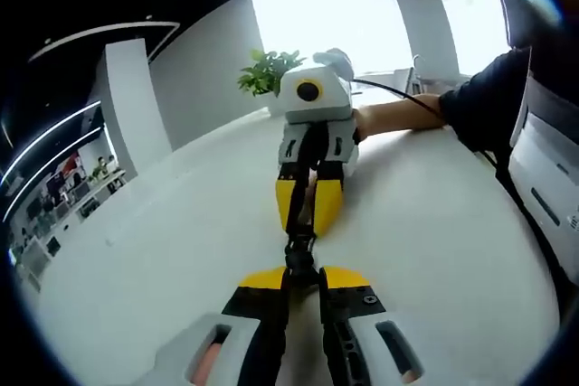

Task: Snap the two parts of the plastic buckle together until the buckle closes and remains connected.

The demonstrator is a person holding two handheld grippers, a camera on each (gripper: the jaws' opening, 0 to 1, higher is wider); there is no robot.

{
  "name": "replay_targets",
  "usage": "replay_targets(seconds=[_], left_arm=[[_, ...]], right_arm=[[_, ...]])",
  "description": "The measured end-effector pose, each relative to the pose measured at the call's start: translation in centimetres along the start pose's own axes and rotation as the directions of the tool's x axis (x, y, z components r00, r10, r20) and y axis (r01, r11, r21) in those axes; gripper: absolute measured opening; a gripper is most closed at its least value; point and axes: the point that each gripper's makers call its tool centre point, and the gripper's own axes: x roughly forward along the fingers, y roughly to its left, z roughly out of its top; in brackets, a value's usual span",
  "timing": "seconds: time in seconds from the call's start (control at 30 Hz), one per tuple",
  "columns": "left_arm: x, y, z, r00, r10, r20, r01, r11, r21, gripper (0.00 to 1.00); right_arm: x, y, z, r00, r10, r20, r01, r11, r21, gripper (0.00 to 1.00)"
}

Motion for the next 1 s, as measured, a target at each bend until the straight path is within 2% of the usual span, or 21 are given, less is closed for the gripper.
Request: replay_targets(seconds=[0.6, 1.0], left_arm=[[0.1, -0.6, 0.0, 1.0, -0.019, -0.002, 0.019, 0.999, 0.028, 0.12], [0.1, -1.3, 0.2, 0.999, -0.046, 0.001, 0.046, 0.997, 0.065, 0.12]], right_arm=[[0.0, 1.0, 0.2, 0.999, 0.034, 0.0, -0.034, 0.999, -0.04, 0.12], [-0.2, 1.8, 0.1, 0.997, 0.063, -0.033, -0.066, 0.993, -0.097, 0.12]])
